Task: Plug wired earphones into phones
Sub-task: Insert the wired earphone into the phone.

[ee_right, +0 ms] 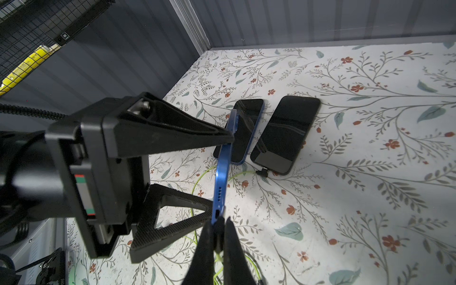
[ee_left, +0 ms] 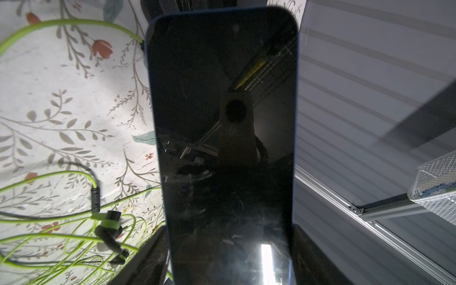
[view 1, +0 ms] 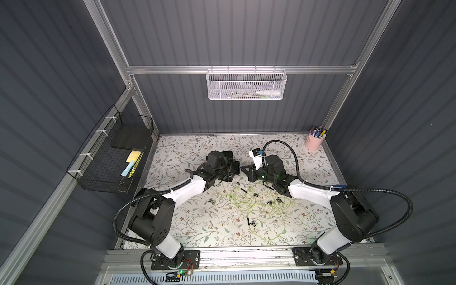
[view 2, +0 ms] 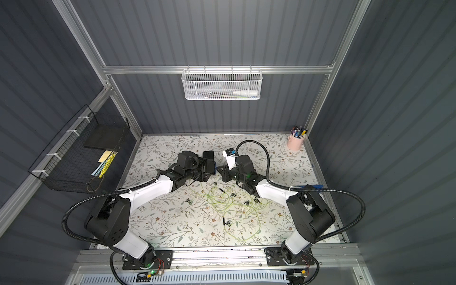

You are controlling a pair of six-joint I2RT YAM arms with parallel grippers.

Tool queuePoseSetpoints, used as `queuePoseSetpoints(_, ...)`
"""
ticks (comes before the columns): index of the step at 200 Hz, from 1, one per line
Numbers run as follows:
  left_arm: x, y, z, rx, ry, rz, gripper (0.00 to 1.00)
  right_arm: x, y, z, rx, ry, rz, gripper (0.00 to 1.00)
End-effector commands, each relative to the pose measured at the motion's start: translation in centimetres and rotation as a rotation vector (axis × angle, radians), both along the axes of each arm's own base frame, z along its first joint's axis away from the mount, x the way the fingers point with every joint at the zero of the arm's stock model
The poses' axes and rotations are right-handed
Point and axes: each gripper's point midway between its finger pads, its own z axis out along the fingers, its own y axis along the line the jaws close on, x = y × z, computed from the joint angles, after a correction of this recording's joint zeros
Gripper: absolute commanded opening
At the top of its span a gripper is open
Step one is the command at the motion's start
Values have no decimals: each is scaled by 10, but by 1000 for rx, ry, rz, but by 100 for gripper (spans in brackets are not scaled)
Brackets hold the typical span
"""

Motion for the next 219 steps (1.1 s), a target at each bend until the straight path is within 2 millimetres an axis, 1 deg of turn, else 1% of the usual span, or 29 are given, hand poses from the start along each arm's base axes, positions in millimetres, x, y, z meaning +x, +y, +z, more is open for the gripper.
queuePoseSetpoints(1, 3, -9, 7, -42, -24, -22, 0, 0, 6, 4, 17, -13, 17, 0)
queuePoseSetpoints(52, 4, -11, 7, -43, -23, -22, 0, -4, 6, 3, 22, -7, 23, 0)
queuePoseSetpoints(103, 4, -9, 12, -46, -32, -16, 0, -5, 0, -5, -3, 5, 3, 0)
queuePoseSetpoints(144, 4, -9, 13, -52, -35, -15, 0, -8, -2, -4, -3, 3, 4, 0)
queuePoseSetpoints(211, 3, -9, 13, -54, -34, -18, 0, -5, 0, -9, -9, 13, 2, 0)
queuePoseSetpoints(215, 3, -8, 12, -52, -34, -16, 0, -1, -4, -10, -23, 7, -28, 0)
queuePoseSetpoints(219, 3, -8, 13, -52, -35, -12, 0, -1, -4, -11, -26, 7, -30, 0)
